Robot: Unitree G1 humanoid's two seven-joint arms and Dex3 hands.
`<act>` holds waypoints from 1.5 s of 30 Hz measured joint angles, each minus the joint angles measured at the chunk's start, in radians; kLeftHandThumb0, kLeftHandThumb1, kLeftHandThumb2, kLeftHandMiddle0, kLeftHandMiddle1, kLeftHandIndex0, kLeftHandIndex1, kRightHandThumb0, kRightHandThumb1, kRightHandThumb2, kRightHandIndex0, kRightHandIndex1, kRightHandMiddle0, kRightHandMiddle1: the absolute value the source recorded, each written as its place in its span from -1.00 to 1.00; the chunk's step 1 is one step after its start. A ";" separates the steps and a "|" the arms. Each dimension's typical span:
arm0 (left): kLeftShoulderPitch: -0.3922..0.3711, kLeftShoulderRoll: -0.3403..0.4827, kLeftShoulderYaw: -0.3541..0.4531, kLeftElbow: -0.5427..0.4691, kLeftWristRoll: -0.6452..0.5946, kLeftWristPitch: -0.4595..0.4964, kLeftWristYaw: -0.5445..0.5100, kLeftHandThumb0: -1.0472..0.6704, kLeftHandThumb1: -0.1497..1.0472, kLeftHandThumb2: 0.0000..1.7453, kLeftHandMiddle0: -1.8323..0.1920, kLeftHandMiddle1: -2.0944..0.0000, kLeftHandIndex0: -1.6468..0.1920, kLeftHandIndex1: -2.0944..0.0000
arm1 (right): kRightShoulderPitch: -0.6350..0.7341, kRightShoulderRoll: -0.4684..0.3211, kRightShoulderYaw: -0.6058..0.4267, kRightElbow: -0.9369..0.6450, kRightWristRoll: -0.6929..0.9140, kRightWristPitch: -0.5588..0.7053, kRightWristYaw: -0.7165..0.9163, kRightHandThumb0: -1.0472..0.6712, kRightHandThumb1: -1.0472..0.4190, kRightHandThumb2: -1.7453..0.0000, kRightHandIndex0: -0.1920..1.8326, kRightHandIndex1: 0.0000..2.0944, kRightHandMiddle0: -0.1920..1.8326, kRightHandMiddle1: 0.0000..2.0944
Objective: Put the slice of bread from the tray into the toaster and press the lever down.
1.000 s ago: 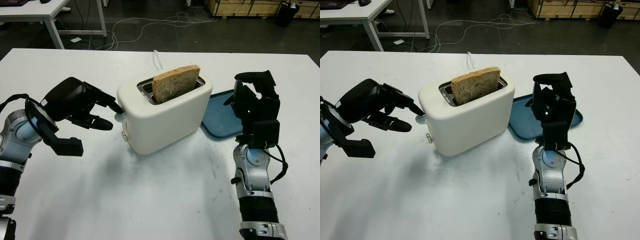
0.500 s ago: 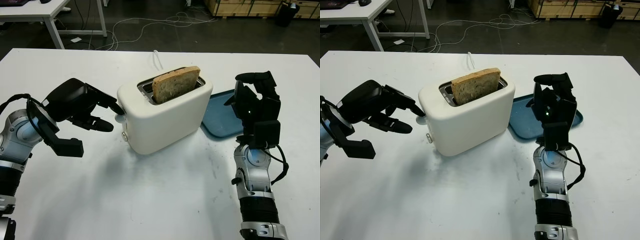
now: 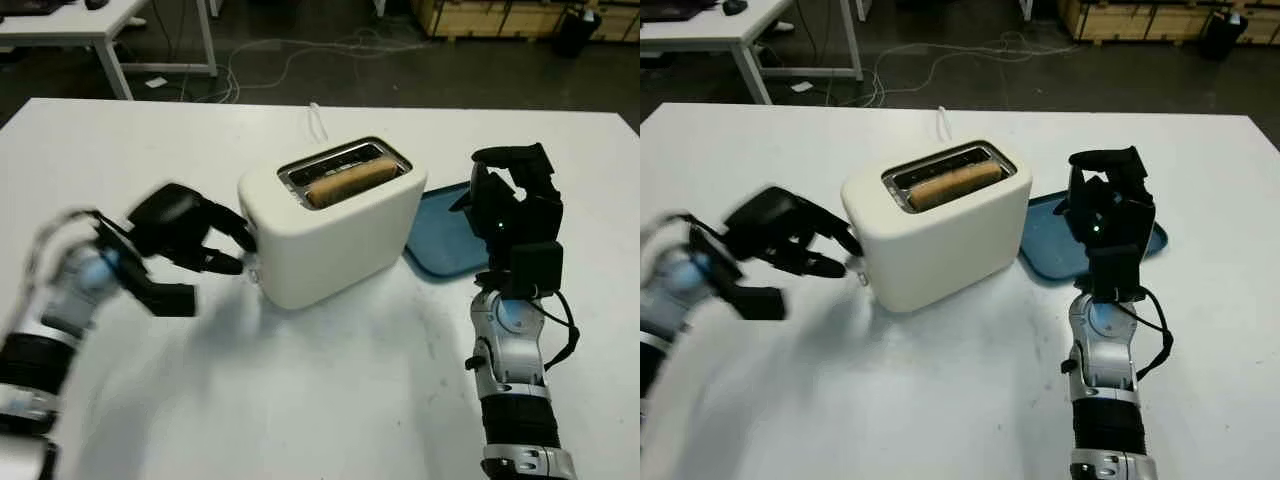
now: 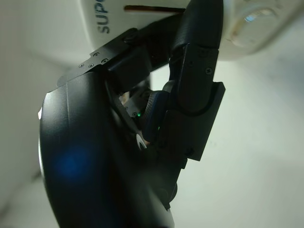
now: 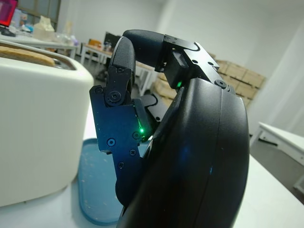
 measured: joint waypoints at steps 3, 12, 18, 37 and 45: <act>0.010 -0.060 -0.025 0.073 0.010 0.042 0.158 -0.75 0.70 -0.97 -0.37 -0.44 -0.53 0.95 | 0.001 -0.011 -0.004 0.001 0.000 0.000 0.006 -0.17 -0.83 0.52 0.00 0.67 -0.30 0.67; -0.007 -0.075 -0.056 0.113 0.010 0.048 0.238 -0.75 0.70 -0.96 -0.36 -0.40 -0.54 0.96 | 0.001 -0.029 -0.002 0.005 -0.002 0.000 0.014 -0.19 -0.83 0.52 -0.01 0.67 -0.31 0.67; -0.002 -0.074 -0.058 0.113 0.010 0.048 0.240 -0.76 0.69 -0.96 -0.35 -0.48 -0.55 0.97 | 0.001 -0.030 -0.003 0.004 0.005 0.000 0.034 -0.17 -0.83 0.51 -0.02 0.67 -0.32 0.67; -0.032 -0.120 -0.084 0.228 -0.046 0.049 0.351 -0.77 0.55 -0.85 -0.56 0.21 -0.71 1.00 | 0.019 -0.038 -0.001 0.003 -0.001 -0.001 0.052 -0.21 -0.83 0.52 -0.05 0.67 -0.28 0.58; 0.009 -0.081 -0.093 0.123 -0.052 0.058 0.347 -0.77 0.60 -0.77 -0.40 -0.45 -0.62 0.99 | 0.019 -0.037 0.003 0.003 -0.002 -0.001 0.052 -0.19 -0.83 0.50 -0.05 0.67 -0.29 0.61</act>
